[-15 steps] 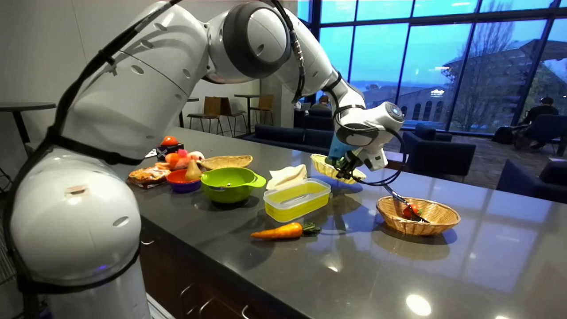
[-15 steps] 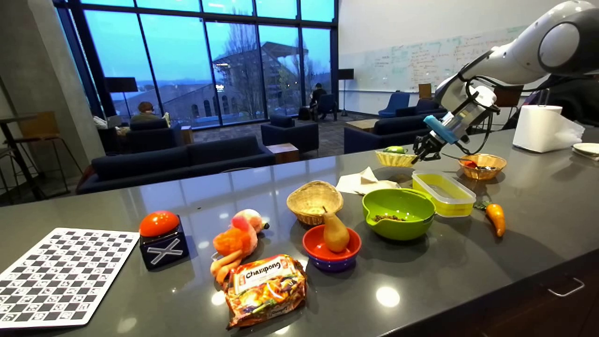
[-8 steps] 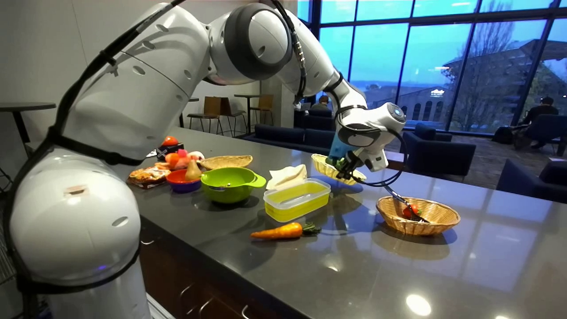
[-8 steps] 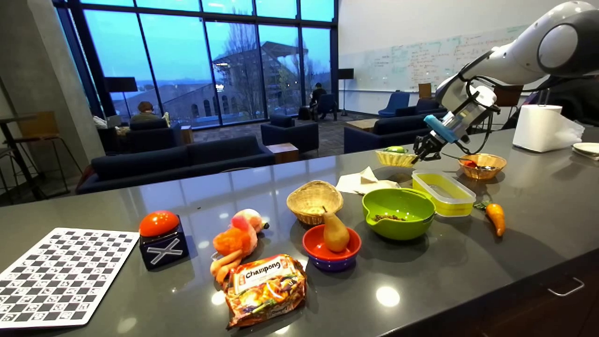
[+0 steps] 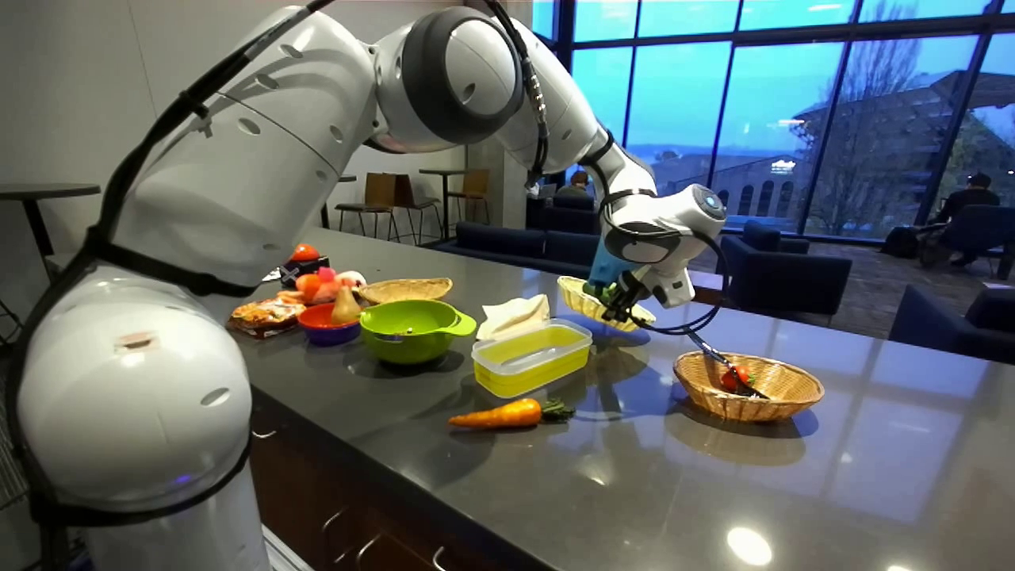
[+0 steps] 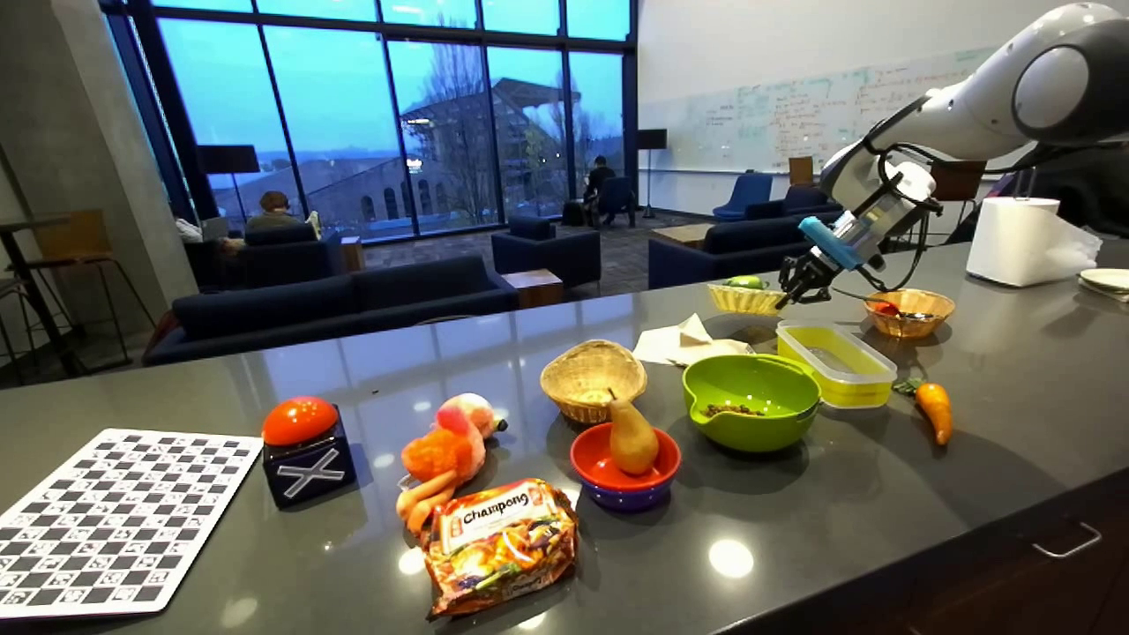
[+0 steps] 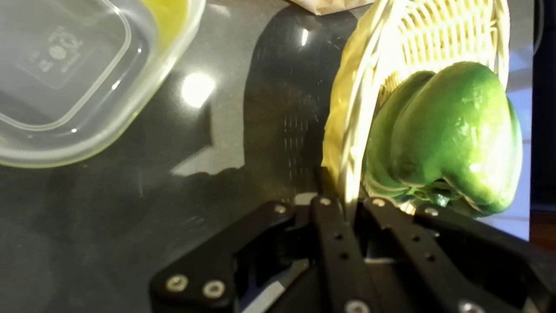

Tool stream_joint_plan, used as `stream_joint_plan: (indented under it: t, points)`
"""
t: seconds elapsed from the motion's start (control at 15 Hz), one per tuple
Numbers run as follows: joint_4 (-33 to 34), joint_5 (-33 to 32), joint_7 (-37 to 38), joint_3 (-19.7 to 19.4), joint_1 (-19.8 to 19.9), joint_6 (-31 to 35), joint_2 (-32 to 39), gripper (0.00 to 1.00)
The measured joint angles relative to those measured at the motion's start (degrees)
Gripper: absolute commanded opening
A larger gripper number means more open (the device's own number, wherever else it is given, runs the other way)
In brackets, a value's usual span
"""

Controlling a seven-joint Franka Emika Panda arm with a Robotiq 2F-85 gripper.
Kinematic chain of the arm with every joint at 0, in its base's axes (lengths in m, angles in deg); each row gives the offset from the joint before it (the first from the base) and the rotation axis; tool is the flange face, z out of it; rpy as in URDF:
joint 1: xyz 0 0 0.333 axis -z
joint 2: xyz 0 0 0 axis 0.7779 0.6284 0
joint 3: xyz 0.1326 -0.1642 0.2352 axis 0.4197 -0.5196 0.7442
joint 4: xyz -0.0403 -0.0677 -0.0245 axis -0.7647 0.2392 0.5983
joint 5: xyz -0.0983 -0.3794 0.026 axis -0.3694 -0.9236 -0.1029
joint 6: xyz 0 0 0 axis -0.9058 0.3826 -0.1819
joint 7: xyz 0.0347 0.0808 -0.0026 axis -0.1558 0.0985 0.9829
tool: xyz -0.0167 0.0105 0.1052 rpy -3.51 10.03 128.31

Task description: Remove the basket from the yellow container.

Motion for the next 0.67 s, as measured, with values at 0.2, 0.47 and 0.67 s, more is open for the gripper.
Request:
stream_joint_plan:
  t: [0.2,0.47,0.67]
  points:
    - [0.77,0.03,-1.01,0.36,0.00,1.49,1.30,0.02]
    - [3.26,0.15,-2.96,0.93,0.06,3.71,4.46,0.02]
    - [5.61,0.15,-3.60,1.37,0.30,4.59,6.49,0.02]
